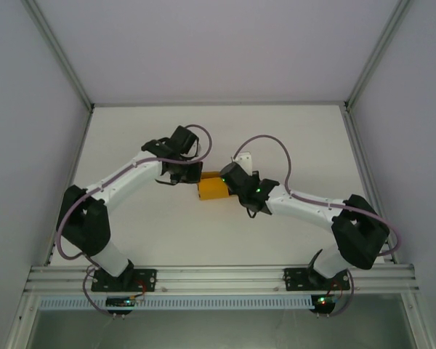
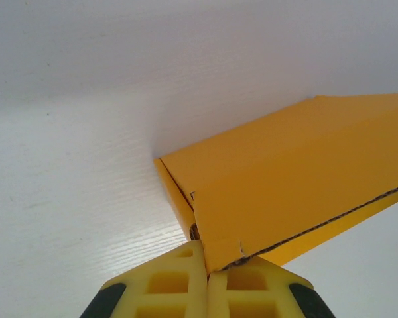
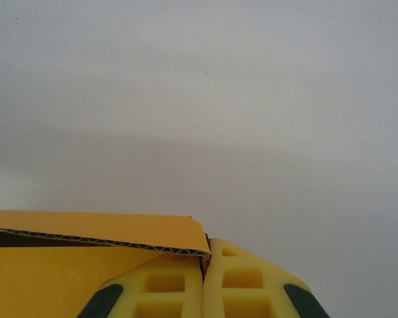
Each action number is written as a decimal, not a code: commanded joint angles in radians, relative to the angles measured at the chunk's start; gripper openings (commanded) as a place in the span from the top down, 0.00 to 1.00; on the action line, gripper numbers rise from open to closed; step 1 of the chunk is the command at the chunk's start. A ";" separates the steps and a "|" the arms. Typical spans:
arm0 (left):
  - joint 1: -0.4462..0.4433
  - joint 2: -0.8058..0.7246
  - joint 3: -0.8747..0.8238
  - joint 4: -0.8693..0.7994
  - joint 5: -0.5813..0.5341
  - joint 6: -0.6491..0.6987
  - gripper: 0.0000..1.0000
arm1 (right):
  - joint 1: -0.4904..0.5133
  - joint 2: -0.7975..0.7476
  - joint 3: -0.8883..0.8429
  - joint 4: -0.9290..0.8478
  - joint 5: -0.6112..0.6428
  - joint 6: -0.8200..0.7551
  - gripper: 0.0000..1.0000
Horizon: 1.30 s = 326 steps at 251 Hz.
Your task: Assemble paper box
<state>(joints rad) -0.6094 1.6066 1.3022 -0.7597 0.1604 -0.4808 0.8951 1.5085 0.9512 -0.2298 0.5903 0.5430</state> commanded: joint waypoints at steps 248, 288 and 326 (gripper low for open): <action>-0.268 -0.007 -0.463 0.338 -0.371 -0.172 1.00 | -0.017 -0.036 -0.081 -0.035 -0.120 -0.006 0.85; -0.270 0.007 -0.430 0.312 -0.387 -0.171 1.00 | -0.061 -0.142 -0.067 -0.032 -0.192 -0.087 0.63; -0.270 0.032 -0.385 0.267 -0.393 -0.152 0.98 | -0.112 -0.217 -0.071 0.009 -0.345 -0.137 0.45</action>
<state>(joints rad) -0.8650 1.5303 0.9577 -0.2367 -0.3553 -0.6373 0.8165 1.3544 0.8886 -0.2287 0.3939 0.4706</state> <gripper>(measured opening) 0.053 0.482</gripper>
